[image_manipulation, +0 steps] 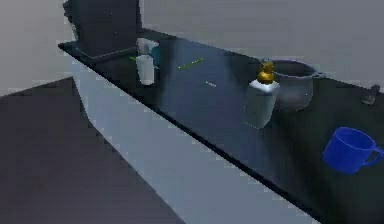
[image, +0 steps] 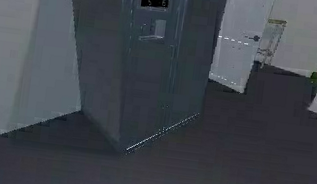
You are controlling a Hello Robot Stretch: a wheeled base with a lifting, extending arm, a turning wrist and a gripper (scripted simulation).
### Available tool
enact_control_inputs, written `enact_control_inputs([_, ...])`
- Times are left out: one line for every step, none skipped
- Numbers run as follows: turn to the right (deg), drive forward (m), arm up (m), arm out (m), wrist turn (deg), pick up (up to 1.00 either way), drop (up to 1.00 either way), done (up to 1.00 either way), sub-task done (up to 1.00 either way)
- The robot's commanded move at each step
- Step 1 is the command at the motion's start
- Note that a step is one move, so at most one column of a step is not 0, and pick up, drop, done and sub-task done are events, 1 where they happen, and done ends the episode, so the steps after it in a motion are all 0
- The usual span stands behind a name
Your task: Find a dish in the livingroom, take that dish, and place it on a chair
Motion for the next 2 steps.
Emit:
enact_control_inputs([-45.0, 0.0, 0.0, 0.0, 0.0, 0.0, 0.0, 0.0, 0.0])
enact_control_inputs([0.0, 0.05, 0.0, 0.0, 0.0, 0.0, 0.0, 0.0, 0.0])
